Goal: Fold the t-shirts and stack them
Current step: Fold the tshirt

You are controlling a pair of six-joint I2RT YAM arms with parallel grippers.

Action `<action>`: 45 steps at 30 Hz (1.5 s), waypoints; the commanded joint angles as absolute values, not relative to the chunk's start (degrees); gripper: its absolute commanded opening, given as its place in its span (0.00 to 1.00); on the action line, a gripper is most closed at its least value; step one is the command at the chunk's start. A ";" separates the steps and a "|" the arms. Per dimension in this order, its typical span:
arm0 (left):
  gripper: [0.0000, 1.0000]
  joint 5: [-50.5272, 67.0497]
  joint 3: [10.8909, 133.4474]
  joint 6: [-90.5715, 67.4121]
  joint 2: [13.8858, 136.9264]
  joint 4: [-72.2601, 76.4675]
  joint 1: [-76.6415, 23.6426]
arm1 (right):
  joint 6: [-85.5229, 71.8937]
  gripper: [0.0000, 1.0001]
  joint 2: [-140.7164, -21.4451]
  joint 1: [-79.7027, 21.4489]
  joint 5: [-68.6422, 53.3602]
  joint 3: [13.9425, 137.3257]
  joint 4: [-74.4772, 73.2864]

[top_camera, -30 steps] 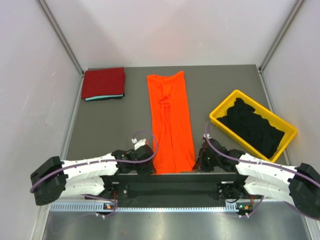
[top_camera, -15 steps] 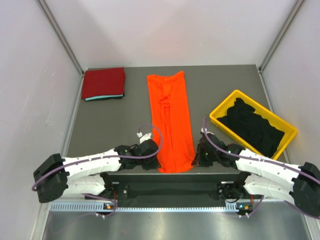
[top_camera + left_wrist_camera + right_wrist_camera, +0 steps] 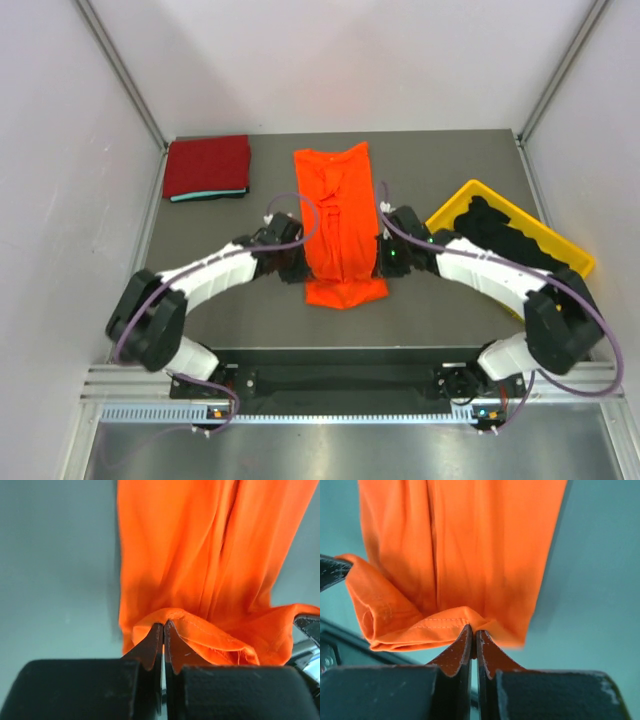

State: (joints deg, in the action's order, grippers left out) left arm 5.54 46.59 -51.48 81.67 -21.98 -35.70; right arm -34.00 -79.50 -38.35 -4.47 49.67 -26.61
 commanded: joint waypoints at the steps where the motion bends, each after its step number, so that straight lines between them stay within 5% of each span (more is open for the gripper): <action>1: 0.00 11.50 56.73 -42.73 88.05 -19.94 -31.30 | -24.02 0.00 -85.15 -33.94 -7.03 59.38 -26.89; 13: 0.00 14.24 84.09 -37.62 109.06 -27.95 -21.45 | -15.12 0.00 -104.05 -24.53 -15.90 80.31 -29.62; 24: 0.00 14.77 94.38 -37.18 118.65 -28.21 -17.40 | -13.97 0.00 -115.48 -20.04 -20.74 95.96 -32.17; 45: 0.00 12.92 101.95 -38.14 125.86 -26.54 -15.03 | -15.03 0.01 -126.03 -19.25 -20.92 106.43 -31.55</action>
